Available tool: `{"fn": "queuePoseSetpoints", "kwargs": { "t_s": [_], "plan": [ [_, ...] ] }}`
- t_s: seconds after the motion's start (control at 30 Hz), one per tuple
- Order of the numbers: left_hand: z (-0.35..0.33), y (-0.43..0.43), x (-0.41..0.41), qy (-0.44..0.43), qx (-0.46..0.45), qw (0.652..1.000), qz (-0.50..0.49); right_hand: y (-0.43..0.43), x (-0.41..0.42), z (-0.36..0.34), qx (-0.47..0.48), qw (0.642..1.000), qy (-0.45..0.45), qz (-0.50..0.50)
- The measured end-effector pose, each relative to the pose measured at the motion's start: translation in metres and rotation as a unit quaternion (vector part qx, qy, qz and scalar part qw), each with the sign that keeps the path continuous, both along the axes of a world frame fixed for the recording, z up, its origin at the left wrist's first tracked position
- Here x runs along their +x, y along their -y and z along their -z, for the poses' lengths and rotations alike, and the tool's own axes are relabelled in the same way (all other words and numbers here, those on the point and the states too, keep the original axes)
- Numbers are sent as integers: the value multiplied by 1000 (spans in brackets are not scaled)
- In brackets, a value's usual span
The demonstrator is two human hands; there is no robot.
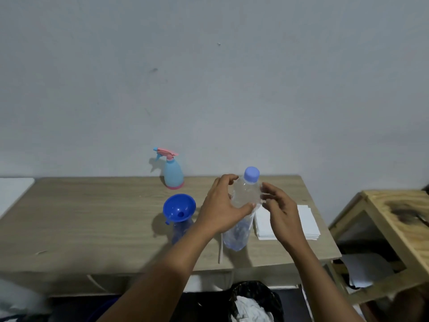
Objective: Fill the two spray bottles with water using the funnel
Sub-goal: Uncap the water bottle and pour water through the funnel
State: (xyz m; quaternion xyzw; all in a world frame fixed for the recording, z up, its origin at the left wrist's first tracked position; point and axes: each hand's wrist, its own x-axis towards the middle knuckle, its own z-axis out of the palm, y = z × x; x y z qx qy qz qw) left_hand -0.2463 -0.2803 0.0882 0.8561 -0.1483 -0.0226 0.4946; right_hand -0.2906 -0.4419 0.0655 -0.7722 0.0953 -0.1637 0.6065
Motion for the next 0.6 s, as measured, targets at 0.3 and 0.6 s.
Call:
{"fn": "queuePoseSetpoints", "kwargs": {
  "t_s": [0.3, 0.6],
  "plan": [
    [8, 1, 5, 9, -17, 1000, -2, -34, 33, -40, -4, 996, 72, 61],
    [12, 0, 9, 3, -21, 1000, 1, -21, 32, -33, 2, 996, 73, -60]
  ]
}}
